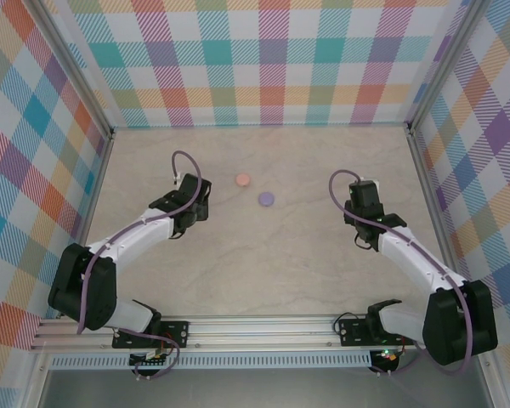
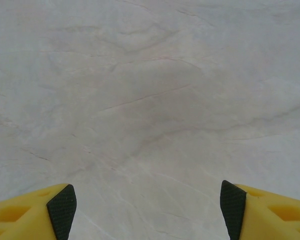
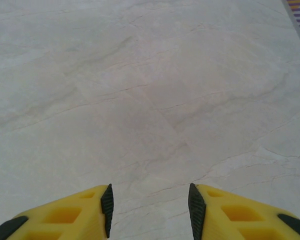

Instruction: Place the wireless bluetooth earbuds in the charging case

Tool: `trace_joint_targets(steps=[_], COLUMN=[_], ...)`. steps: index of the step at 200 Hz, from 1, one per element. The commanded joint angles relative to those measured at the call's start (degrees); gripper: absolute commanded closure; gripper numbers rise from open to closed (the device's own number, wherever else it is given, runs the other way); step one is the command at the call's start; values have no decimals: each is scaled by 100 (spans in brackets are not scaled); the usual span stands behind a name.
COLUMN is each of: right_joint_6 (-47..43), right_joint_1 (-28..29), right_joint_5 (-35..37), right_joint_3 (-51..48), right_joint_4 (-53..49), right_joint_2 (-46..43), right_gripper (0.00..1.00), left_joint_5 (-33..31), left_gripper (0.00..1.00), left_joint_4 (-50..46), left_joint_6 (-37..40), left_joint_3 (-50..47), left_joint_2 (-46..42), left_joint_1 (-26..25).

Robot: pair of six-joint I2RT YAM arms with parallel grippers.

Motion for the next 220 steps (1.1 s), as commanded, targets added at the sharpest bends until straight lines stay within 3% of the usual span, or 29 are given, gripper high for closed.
trace_joint_targets(steps=[1, 49, 84, 139, 170, 220], right_joint_6=[2, -83, -261, -455, -701, -836], right_joint_1=[-254, -904, -1206, -1456, -1466, -1527], right_joint_5=[58, -849, -1554, -2541, -2615, -2794], right_joint_3=[-105, -552, -676, -802, -1091, -1173], right_joint_4=[516, 1530, 2139, 3038, 3950, 4534], right_joint_2=[78, 119, 429, 965, 1042, 1273], right_gripper=[49, 43, 36, 30, 30, 29], left_joint_5=[-389, -445, -234, 809, 1145, 1940], left_gripper=[21, 1, 0, 0, 0, 0], left_joint_4=[751, 1455, 2470, 3576, 4358, 5368], left_joint_6=[322, 592, 1212, 1584, 1762, 2065], left_joint_3=[-269, -549, -938, -1317, -1647, -2289], left_joint_2=[-117, -3, 94, 415, 511, 207], left_joint_1=[184, 501, 633, 918, 1003, 1341])
